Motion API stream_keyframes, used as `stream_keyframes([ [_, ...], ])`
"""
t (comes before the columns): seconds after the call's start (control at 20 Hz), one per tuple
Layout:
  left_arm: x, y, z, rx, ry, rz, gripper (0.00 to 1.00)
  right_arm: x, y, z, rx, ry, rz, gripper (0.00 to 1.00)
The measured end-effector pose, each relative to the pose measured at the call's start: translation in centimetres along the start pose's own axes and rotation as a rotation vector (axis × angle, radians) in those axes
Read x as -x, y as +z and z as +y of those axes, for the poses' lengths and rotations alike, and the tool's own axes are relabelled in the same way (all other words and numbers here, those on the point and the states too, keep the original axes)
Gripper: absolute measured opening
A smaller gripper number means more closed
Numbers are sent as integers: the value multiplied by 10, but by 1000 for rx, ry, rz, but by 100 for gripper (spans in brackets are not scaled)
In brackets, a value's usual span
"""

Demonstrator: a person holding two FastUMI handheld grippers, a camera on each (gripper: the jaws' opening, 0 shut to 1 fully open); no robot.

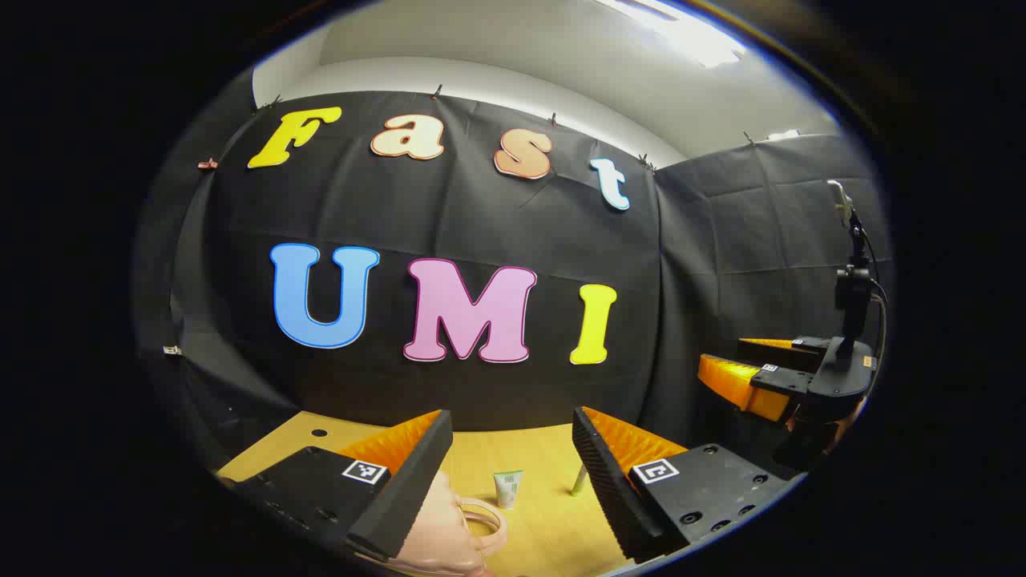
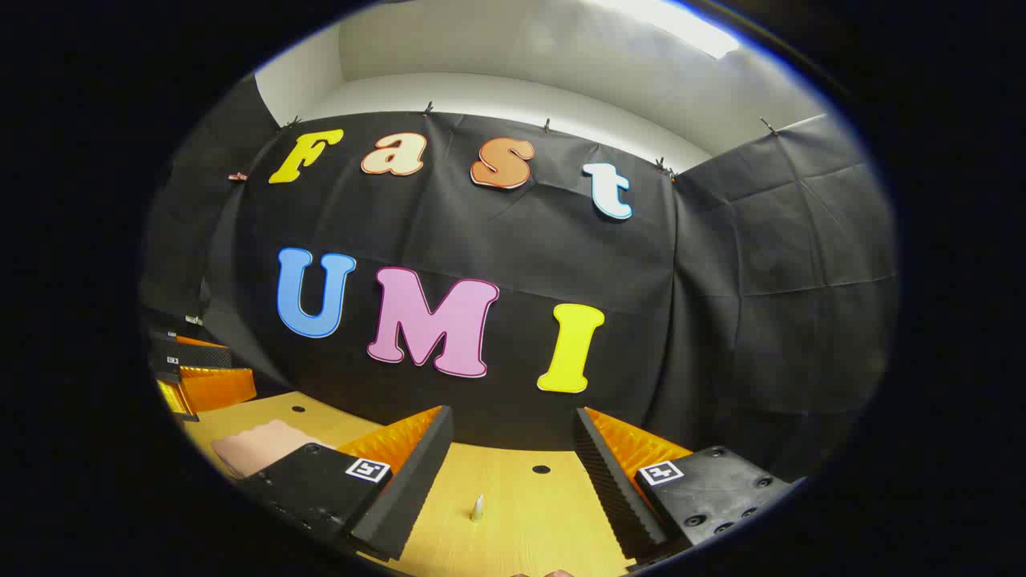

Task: First open the suitcase, pack the skin care products into it, and then close the suitcase.

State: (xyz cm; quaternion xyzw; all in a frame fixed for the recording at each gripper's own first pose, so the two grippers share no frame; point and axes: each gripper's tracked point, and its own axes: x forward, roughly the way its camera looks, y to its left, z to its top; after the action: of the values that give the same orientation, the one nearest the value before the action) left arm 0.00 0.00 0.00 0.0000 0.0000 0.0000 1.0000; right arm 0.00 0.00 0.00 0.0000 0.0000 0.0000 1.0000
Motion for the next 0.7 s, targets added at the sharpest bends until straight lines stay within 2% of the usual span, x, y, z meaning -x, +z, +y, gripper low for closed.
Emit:
stream_keyframes([
  [0.7,14,-1,28,-1,18,4,96,-1,8,31,-7,21,-13,96],
])
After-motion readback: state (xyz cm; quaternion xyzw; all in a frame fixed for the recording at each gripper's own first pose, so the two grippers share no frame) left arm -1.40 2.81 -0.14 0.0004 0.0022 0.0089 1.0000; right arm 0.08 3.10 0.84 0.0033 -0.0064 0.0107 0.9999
